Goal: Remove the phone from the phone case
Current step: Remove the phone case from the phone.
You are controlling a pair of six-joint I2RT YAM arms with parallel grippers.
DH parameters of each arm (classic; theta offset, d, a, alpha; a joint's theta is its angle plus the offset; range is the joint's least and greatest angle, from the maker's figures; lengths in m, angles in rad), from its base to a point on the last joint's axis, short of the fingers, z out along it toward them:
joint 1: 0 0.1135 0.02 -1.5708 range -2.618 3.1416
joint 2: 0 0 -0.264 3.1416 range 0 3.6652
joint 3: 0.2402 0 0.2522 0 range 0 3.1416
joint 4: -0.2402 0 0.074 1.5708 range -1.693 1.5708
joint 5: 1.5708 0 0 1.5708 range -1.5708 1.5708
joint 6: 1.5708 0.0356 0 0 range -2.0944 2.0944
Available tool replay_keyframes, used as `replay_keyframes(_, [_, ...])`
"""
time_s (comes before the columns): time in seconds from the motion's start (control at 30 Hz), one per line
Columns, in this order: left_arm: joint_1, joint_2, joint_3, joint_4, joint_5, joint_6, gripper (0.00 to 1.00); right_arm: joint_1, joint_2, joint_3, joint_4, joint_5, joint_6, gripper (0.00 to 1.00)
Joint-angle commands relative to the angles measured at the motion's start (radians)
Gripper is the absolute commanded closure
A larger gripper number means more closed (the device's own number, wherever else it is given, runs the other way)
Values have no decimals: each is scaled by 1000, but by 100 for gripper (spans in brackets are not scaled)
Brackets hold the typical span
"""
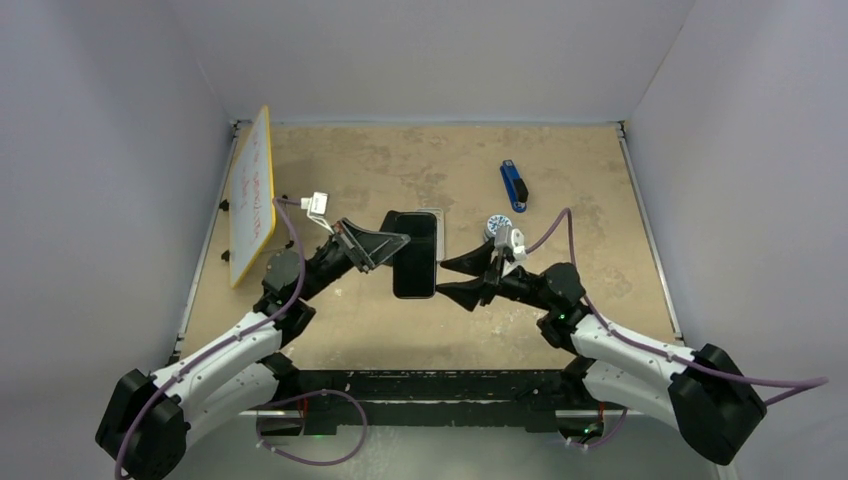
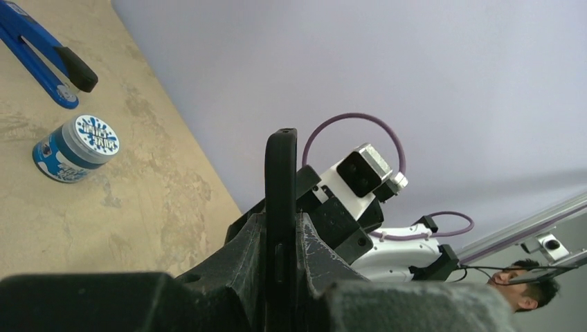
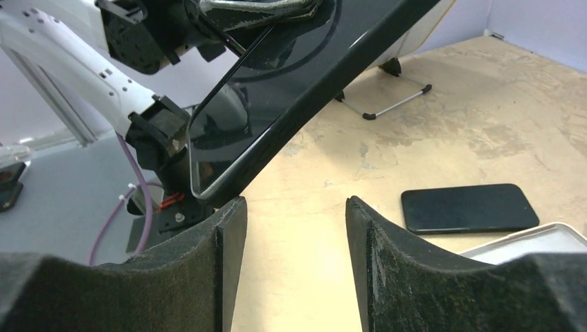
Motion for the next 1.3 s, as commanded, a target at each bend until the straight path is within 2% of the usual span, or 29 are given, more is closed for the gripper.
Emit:
replay_keyframes(0.0, [-3, -34, -11, 167, -144, -41, 100, 53, 18, -44, 203, 94, 120, 43])
replay_keyframes(0.3, [-6, -59, -26, 200, -285, -22, 100, 209, 135, -42, 395, 338, 149, 41])
replay_keyframes(0.33, [-13, -48, -41, 242, -310, -22, 100, 256, 178, -28, 451, 412, 154, 41])
replay_keyframes(0.5, [-43, -19, -70, 328, -354, -31, 100, 311, 274, -12, 578, 560, 208, 40])
replay_keyframes(0.73, [-133, 23, -86, 411, -462, 1, 100, 358, 379, 30, 712, 622, 221, 41])
replay_keyframes(1.0, [-183, 37, -134, 479, -561, 13, 100, 372, 375, 17, 791, 693, 210, 44])
replay_keyframes(1.27, [-197, 36, -160, 490, -625, 13, 100, 383, 373, 19, 834, 677, 217, 44])
